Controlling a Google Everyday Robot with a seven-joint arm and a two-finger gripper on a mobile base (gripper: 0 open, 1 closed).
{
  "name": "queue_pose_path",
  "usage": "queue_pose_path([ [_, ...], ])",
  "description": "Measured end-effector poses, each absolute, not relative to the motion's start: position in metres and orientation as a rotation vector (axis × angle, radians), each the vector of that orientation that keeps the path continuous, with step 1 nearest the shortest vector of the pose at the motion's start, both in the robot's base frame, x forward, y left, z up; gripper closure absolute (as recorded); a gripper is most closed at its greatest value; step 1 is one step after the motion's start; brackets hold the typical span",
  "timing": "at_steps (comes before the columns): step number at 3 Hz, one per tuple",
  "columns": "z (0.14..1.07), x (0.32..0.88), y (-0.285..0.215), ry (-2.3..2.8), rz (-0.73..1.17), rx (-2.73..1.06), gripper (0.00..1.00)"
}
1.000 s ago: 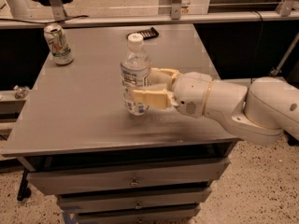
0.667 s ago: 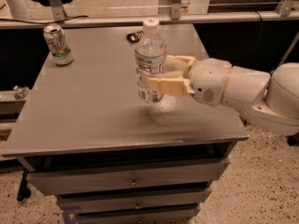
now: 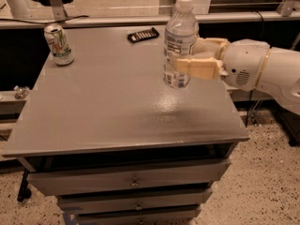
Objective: Move blue plastic bottle near rxbar chocolate
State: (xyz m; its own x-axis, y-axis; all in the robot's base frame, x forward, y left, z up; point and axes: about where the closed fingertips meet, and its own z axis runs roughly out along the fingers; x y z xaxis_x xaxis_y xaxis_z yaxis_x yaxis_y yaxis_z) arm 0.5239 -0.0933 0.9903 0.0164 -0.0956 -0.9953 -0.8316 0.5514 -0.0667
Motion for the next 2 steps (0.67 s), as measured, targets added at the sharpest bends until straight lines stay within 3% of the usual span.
queue_pose_path([
  [2,0.993,0.566,-0.118,1.453,0.604,-0.815,1.00],
])
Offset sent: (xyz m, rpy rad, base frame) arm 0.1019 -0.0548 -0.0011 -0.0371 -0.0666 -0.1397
